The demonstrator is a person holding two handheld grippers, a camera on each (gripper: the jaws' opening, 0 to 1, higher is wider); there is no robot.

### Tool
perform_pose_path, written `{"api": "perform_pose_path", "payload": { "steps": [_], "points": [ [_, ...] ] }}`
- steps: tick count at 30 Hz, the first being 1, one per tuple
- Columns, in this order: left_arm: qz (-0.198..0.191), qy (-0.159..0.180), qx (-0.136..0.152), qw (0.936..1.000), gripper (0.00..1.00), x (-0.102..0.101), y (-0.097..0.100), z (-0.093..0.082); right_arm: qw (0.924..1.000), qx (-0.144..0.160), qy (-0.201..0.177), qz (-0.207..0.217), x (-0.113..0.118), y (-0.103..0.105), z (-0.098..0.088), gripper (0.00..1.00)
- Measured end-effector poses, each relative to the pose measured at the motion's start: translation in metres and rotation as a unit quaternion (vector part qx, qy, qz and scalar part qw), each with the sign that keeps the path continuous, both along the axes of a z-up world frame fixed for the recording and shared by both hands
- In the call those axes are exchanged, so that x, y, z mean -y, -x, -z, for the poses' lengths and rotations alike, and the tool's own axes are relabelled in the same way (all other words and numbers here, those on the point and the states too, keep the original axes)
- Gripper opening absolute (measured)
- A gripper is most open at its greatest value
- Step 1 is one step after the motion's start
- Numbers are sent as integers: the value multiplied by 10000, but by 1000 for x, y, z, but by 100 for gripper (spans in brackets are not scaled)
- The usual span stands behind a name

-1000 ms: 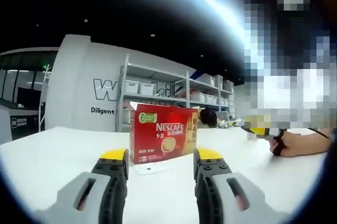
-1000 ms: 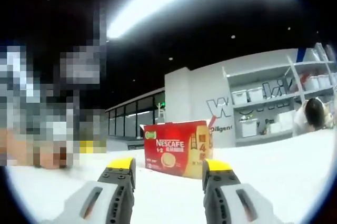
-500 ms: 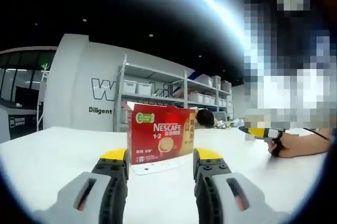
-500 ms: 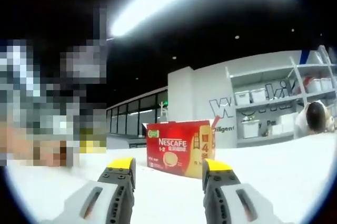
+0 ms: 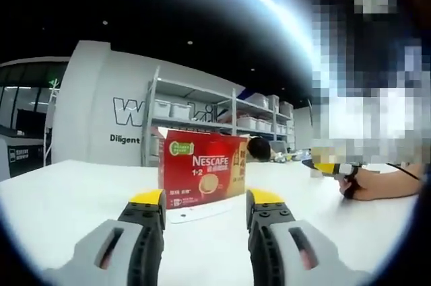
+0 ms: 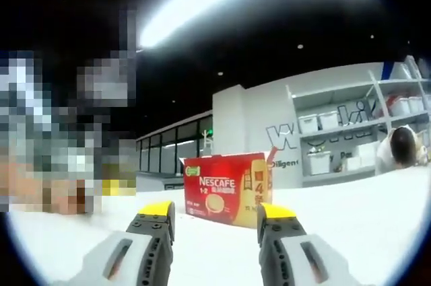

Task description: Tear open the coffee pouch, take out the coffee, and pour the coffee from the pouch into the cup

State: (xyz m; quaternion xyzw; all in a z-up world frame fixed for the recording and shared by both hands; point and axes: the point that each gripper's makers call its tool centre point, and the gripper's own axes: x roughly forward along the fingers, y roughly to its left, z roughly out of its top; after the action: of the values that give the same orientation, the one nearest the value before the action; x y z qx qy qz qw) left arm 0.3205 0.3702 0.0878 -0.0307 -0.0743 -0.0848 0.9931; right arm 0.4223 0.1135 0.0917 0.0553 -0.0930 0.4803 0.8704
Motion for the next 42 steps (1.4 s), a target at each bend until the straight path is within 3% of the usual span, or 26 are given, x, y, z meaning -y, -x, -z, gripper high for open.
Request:
{"api": "perform_pose_path", "payload": {
  "steps": [12, 23, 42],
  "points": [
    [-49, 117, 47, 9999, 49, -7, -2, -1, 10000, -32, -69, 17, 1, -9, -2, 49],
    [-62, -39, -14, 10000, 49, -6, -14, 1, 10000, -18, -57, 3, 1, -9, -1, 48],
    [-95, -76, 41, 9999, 51, -9, -16, 0, 10000, -37, -52, -31, -1, -15, -1, 49]
  ]
}}
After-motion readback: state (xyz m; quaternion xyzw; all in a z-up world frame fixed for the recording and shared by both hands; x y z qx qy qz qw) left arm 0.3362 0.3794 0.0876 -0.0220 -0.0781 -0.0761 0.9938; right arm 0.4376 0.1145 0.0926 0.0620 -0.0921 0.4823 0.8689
